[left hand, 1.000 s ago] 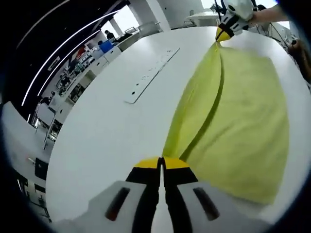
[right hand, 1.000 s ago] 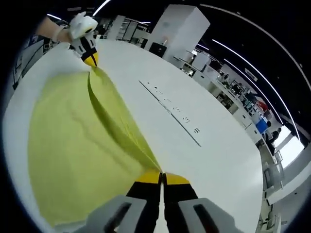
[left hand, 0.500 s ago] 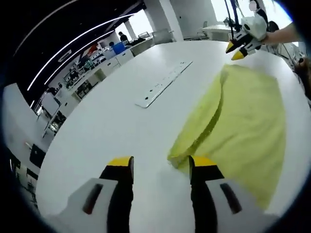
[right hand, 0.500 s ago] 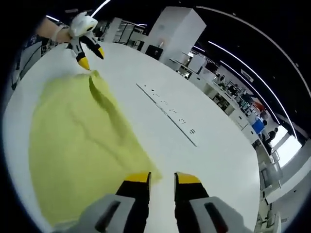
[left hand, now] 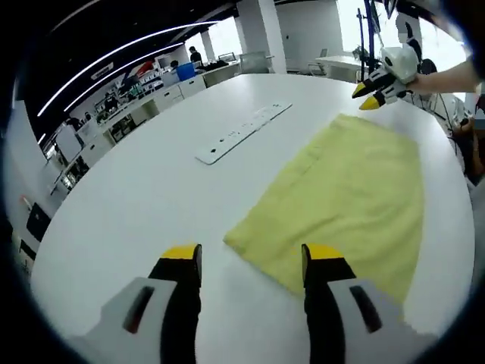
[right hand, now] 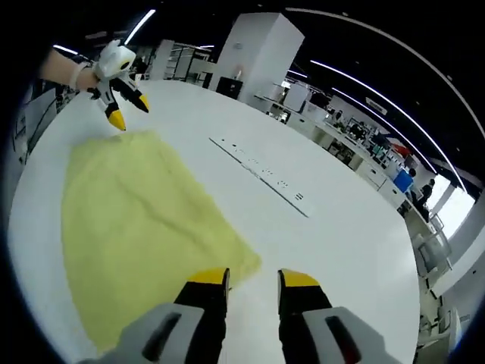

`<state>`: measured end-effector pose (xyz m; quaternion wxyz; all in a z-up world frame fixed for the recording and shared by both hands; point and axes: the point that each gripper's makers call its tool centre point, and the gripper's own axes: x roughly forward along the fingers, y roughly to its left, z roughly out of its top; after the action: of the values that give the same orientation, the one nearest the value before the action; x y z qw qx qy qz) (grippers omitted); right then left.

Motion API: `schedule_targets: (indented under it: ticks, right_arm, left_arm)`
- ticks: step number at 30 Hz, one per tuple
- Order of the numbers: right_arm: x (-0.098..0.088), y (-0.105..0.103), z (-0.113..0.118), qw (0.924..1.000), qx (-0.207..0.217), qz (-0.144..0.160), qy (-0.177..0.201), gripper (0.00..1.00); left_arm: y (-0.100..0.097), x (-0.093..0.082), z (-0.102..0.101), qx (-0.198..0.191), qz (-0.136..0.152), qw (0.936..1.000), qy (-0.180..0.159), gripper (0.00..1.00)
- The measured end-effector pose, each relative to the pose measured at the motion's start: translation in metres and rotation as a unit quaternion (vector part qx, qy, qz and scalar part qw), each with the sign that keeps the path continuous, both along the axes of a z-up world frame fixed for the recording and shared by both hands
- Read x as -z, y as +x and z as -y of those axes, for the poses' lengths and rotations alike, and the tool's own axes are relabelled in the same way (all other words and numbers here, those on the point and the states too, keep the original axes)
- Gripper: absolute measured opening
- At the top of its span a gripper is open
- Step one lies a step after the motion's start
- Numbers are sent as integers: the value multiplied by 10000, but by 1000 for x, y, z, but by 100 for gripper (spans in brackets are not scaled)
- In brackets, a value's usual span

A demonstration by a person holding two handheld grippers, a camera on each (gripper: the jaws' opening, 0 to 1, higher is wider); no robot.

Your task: Fold the garment on the visible template until the final outline fits inside the template.

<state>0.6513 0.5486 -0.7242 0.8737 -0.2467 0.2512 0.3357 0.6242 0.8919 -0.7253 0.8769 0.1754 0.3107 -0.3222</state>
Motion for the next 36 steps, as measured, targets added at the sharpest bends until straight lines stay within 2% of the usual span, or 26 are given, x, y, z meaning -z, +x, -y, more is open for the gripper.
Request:
schedule_targets:
  ticks: [2, 4, 7, 10, 12, 15, 17, 22, 32, 36]
  right_arm:
    - [-4, -5, -3, 9994, 31, -85, 343, 33]
    - [-9, -10, -4, 9979, 108, -137, 620, 33]
    - [-17, -16, -5, 9952, 200, -185, 942, 42]
    - [-24, -25, -6, 9925, 227, -190, 1187, 54]
    - [-22, -25, -6, 9906, 303, -254, 1307, 65]
    - [-30, -41, -14, 9826, 275, -397, 1792, 84]
    - [-32, -47, -13, 9853, 258, -335, 1658, 91]
    - [-36, -65, -14, 9878, 161, -329, 1514, 93]
    - [-45, -86, -4, 9860, 317, -318, 1608, 87]
    - [-43, -97, 2, 9855, 380, -366, 1615, 85]
  left_arm:
    - [-6, -3, 3, -29, -101, 9996, -259, 62]
    - [-13, -8, 8, 92, -105, 9985, -520, 69]
    - [-20, -12, 6, 112, -97, 9981, -591, 77]
    - [-28, -19, 7, 21, -118, 9959, -895, 84]
    - [-36, -24, 8, 6, -135, 9938, -1106, 89]
    - [-48, -26, 7, 76, -183, 9926, -1199, 89]
    - [-56, -25, 4, 72, -203, 9927, -1185, 92]
    - [-74, -27, 0, -18, -293, 9902, -1363, 95]
    - [-110, -21, -1, 5, -477, 9891, -1392, 86]
    - [-117, -18, -2, -41, -516, 9889, -1391, 84]
